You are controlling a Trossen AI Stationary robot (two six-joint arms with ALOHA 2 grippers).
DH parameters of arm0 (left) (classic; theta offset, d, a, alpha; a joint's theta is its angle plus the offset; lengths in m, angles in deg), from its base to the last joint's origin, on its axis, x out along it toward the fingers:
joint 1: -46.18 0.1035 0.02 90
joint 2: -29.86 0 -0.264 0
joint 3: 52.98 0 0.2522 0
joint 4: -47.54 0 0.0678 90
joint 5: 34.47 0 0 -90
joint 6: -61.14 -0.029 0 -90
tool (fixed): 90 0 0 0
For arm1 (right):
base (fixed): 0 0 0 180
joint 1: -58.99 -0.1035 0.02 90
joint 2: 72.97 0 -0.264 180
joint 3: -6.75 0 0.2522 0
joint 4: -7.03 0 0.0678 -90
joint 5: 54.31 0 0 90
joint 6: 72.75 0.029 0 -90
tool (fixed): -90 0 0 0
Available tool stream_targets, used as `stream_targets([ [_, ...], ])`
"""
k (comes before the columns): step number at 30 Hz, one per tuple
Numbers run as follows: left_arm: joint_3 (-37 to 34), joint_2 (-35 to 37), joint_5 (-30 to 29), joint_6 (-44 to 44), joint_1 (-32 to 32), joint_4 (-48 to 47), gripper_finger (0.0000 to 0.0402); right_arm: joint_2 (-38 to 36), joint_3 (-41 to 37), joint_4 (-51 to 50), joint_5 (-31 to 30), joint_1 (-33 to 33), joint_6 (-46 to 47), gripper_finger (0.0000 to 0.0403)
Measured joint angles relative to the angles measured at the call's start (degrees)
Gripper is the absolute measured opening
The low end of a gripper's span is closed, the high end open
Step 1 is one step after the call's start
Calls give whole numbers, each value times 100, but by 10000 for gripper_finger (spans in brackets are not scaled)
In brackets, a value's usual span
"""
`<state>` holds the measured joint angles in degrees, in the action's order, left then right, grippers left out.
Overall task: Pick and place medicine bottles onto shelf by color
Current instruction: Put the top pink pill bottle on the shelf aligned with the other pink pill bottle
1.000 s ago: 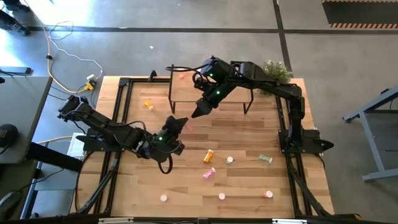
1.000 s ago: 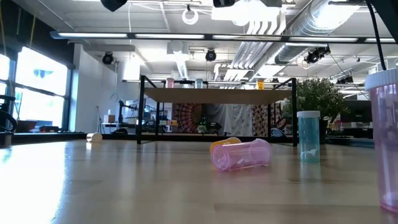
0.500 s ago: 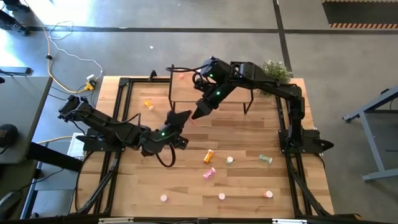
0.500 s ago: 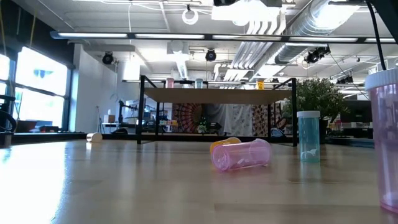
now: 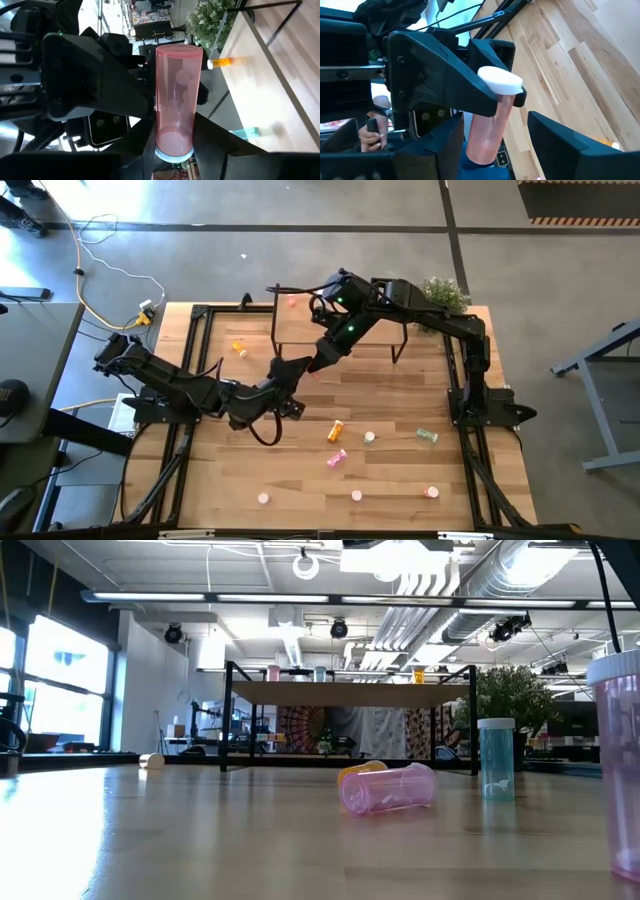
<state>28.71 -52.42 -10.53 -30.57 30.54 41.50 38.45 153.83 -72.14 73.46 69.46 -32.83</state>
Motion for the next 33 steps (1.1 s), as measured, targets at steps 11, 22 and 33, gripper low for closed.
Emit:
stream_targets([
  [11,0,0,3,-49,192,3,97,-1,0,-4,18,3,321,137],
  [22,0,2,136,-61,192,-7,97,-1,0,-35,25,16,385,98],
  [33,0,2,136,96,190,-4,115,-1,0,-15,23,14,529,93],
])
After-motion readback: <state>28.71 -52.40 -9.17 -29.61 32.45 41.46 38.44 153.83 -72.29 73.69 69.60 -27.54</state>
